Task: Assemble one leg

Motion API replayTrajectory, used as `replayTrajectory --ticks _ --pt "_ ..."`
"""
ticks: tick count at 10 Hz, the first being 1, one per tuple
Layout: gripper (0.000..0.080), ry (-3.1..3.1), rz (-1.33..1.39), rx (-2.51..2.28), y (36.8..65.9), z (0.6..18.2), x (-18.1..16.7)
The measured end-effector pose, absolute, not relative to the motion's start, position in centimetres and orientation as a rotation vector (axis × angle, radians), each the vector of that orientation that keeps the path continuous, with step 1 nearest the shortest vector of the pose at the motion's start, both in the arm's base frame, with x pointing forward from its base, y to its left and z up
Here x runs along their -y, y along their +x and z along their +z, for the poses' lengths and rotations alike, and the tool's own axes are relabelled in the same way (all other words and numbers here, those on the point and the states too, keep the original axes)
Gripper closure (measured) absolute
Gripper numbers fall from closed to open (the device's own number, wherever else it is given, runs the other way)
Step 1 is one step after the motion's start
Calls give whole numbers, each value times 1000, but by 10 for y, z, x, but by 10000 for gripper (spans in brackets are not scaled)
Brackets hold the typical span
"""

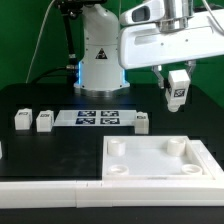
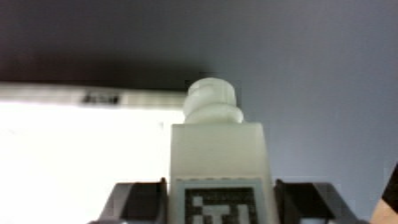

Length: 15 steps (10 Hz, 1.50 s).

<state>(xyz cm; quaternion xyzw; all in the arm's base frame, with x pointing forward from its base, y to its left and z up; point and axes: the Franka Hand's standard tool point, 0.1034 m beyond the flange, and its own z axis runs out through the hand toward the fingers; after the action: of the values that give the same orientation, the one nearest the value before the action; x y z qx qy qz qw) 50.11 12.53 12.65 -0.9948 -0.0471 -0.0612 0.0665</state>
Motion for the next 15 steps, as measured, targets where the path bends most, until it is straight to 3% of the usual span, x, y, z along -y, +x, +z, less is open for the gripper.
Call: replayTrajectory --ticks 2,7,9,13,15 --pt "509 -3007 -214 277 534 133 -126" --pt "509 -3006 -208 272 532 130 -126" --pt "509 -2991 -232 298 574 134 -126" --pt "509 -2973 -244 384 605 117 -127" --pt "509 -2974 -246 384 604 116 -127"
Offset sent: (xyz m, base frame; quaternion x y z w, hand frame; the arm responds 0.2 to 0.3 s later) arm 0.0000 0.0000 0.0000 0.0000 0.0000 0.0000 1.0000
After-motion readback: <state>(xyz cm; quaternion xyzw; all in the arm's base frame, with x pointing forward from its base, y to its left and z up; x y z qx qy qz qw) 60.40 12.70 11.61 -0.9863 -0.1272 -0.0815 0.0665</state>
